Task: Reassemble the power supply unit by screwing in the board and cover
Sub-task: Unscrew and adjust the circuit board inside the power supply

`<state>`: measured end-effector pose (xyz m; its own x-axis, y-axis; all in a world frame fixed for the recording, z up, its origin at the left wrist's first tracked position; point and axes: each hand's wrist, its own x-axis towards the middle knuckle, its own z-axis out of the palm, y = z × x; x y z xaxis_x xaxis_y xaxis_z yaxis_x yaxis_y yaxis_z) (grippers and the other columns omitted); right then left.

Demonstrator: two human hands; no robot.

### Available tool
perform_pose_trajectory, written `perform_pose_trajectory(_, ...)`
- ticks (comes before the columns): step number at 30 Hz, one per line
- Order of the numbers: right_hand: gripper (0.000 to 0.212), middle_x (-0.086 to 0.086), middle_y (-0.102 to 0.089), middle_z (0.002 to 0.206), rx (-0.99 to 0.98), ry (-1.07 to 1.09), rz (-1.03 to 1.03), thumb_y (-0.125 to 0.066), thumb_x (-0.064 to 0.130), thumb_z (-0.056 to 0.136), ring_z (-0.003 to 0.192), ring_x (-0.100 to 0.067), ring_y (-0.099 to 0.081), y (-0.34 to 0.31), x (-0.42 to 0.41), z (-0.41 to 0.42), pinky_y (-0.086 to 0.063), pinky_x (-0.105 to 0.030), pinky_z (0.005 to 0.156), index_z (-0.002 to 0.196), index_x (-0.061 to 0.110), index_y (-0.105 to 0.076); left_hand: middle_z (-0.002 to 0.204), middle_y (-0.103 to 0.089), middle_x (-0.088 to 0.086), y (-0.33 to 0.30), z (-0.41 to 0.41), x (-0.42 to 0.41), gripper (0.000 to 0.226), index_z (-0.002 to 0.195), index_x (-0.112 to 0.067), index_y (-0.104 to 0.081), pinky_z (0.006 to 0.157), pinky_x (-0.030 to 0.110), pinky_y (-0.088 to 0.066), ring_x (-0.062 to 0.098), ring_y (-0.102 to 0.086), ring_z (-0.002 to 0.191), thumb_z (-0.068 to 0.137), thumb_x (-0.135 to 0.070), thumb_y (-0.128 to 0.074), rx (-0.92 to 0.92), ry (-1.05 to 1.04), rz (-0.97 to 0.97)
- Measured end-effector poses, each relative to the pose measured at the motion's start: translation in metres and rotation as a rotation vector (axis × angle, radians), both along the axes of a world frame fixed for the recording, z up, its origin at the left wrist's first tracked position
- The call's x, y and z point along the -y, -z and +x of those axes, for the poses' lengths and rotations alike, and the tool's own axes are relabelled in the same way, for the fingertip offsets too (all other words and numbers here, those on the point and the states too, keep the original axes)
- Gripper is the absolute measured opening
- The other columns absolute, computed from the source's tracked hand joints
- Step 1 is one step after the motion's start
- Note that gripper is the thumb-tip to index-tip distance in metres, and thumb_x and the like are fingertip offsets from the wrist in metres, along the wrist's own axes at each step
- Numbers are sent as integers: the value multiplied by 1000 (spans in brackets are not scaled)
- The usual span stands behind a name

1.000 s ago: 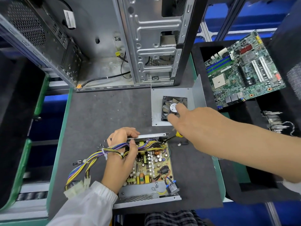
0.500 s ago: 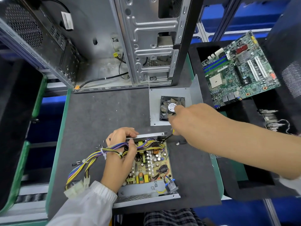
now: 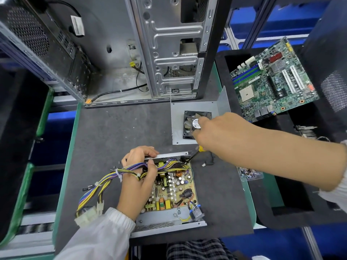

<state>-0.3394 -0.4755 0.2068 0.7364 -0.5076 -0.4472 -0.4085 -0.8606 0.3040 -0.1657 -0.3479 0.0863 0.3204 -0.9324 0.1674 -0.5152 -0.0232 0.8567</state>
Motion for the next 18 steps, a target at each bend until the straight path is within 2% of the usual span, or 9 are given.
perform_pose_trajectory(3,24,-5,-42,64,-4,-41,-26,-53,-6,77,51,-15,-27,6,-2,3,-13,-25,43,87,14,-45,106,-57,-21,-1,0,0,15,93,-36,-52,89,50,-43,20,-54,104,91,-25,-42,2,-3,-1)
perform_pose_trajectory(5,11,-5,-55,73,33,-31,15,-49,5,89,54,-19,-38,11,-1,3,-14,-25,42,97,12,-48,106,-58,-20,-1,0,0,14,93,-36,-51,89,51,-43,20,-54,104,91,-25,-42,-1,1,-3)
perform_pose_trajectory(6,13,-7,-57,79,53,-10,53,-50,16,93,55,-20,-42,14,0,0,-15,-26,42,103,10,-45,105,-58,-19,-1,0,0,14,93,-35,-51,89,52,-43,19,-54,104,90,-25,-42,-5,2,-2)
perform_pose_trajectory(7,24,-9,-56,85,57,7,81,-55,22,92,52,-20,-40,14,1,-2,-16,-27,41,107,10,-40,105,-58,-18,-1,0,0,14,93,-35,-52,89,53,-43,20,-54,104,90,-25,-42,-10,1,-1)
perform_pose_trajectory(9,35,-13,-46,103,47,-27,106,-58,6,80,45,-17,-31,12,0,-7,-15,-28,40,105,12,-36,104,-58,-17,-1,-1,0,14,92,-34,-52,88,52,-43,20,-54,104,90,-24,-43,-10,-2,-1)
perform_pose_trajectory(10,37,-13,-42,104,59,-48,108,-55,-3,73,45,-17,-30,11,-2,-8,-14,-28,40,101,13,-36,104,-58,-18,-1,-1,0,14,93,-34,-52,89,52,-43,20,-54,104,90,-24,-42,-5,-5,0)
perform_pose_trajectory(14,26,-7,-29,72,31,-166,24,-51,-9,72,59,-22,-37,10,-7,-6,-11,-27,42,86,12,-45,102,-59,-13,0,-1,0,14,93,-34,-52,90,53,-43,24,-55,105,91,-24,-43,-12,-2,-12)
perform_pose_trajectory(17,29,-3,-38,63,17,-163,-15,-54,-5,71,57,-21,-36,6,-4,-1,-12,-24,44,63,14,-34,102,-60,-12,0,-1,1,14,93,-33,-53,89,51,-43,24,-55,104,91,-23,-43,-8,-7,-13)
perform_pose_trajectory(18,34,-1,-36,59,23,-149,-5,-55,-2,72,57,-21,-35,6,-3,1,-13,-24,44,60,15,-29,103,-59,-14,0,-1,1,14,93,-33,-53,89,50,-43,23,-55,104,91,-23,-43,-4,-11,-13)
